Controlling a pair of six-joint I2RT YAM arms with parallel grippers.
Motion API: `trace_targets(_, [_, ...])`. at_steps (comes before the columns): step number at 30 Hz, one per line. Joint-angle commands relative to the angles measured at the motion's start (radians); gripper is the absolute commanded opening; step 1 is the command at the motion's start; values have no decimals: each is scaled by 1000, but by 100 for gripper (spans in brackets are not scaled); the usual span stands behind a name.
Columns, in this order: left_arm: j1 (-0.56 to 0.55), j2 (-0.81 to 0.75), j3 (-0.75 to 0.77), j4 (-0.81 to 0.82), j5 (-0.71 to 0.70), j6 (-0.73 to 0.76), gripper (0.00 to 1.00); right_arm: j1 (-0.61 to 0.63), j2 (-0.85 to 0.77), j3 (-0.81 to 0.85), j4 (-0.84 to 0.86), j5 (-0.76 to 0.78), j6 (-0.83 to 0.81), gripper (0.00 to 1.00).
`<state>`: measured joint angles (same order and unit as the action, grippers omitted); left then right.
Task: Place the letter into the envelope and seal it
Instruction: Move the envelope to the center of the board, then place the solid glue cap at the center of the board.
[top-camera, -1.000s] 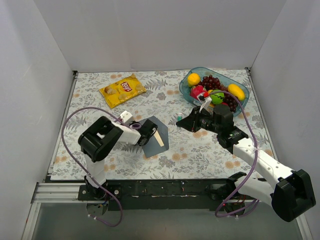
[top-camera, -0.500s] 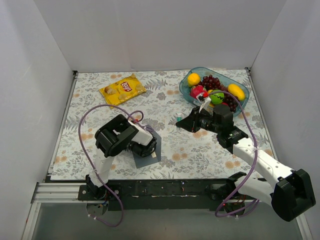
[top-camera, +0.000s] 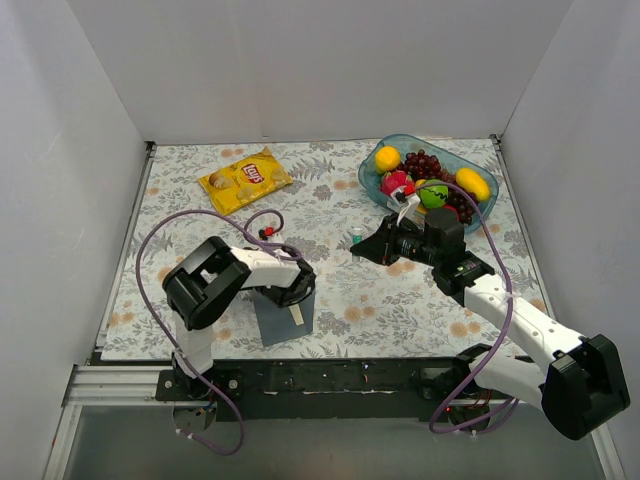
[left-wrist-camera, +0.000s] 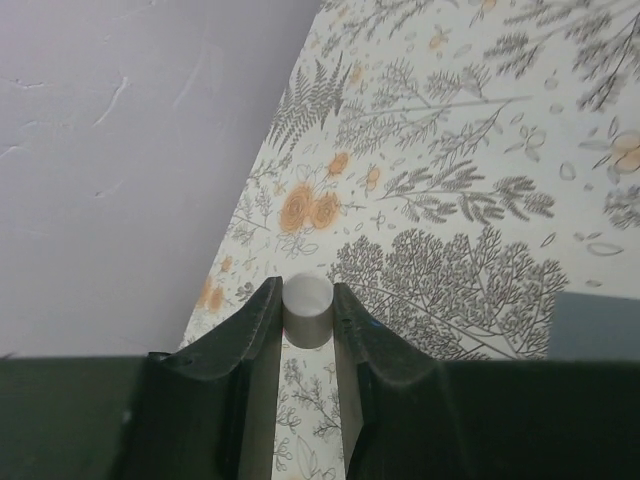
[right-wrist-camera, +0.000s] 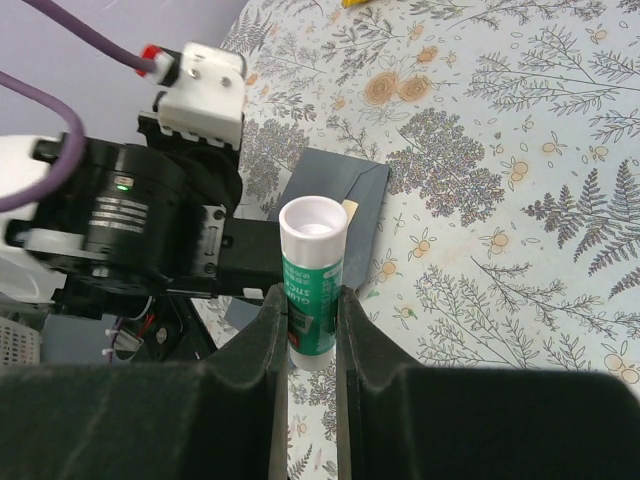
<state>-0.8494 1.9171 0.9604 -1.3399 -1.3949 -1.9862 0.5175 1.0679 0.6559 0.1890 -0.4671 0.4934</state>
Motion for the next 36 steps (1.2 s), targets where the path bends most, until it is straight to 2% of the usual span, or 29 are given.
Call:
trace_targets(1, [-20, -128, 58, -32, -35, -1119, 0, 1, -6, -4, 44, -13, 1, 1])
trace_targets(2, [-25, -145, 66, -10, -24, -1064, 0, 1, -5, -4, 44, -13, 1, 1])
trace_targets(3, [-27, -164, 72, 119, -6, -972, 0, 1, -5, -4, 46, -13, 1, 1])
trace_targets(4, [-25, -225, 75, 256, 69, -788, 0, 3, -2, -4, 46, -12, 1, 1])
trace_targets(5, [-20, -274, 11, 436, 124, -370, 0, 1, 0, -4, 46, -15, 1, 1])
trace_targets(6, [-8, -338, -64, 1018, 216, -36, 0, 1, 1, -4, 49, -15, 2, 1])
trace_targets(7, [71, -433, -204, 1331, 581, 191, 0, 1, 4, -2, 47, -18, 2, 1])
trace_targets(8, [117, -566, -435, 1603, 717, 337, 0, 1, 3, -1, 47, -19, 4, 1])
trace_targets(9, [150, -588, -448, 1687, 764, 334, 0, 1, 1, 4, 44, -13, -3, 1])
trace_targets(10, [138, -572, -383, 1562, 717, 346, 0, 3, -5, 7, 26, -7, -6, 1])
trace_targets(11, [115, -496, -232, 1429, 545, 340, 0, 1, -11, 10, 21, -7, -10, 1])
trace_targets(12, [102, -477, -206, 1313, 489, 354, 0, 1, -16, 8, 23, 13, -15, 1])
trace_targets(13, [87, -480, -209, 1334, 469, 401, 0, 1, -19, -2, 33, 13, -15, 1])
trace_targets(14, [85, -503, -244, 1417, 482, 455, 0, 1, -14, -4, 38, 13, -13, 1])
trace_targets(15, [87, -559, -323, 1575, 497, 555, 0, 1, -11, -2, 35, 10, -12, 1])
trace_targets(19, [119, -601, -417, 1688, 545, 617, 0, 1, -3, -9, 33, 1, -6, 1])
trace_targets(22, [130, -596, -526, 1912, 583, 751, 0, 1, 4, -6, 33, -8, -6, 1])
trace_targets(25, [165, -541, -603, 2102, 606, 816, 0, 1, 4, 2, 18, -10, -22, 1])
trace_targets(30, [220, -396, -624, 2347, 645, 928, 0, 1, 10, 7, 4, -13, -32, 1])
trace_targets(36, [250, -238, -586, 2478, 701, 964, 0, 1, 21, 4, 4, -19, -30, 1])
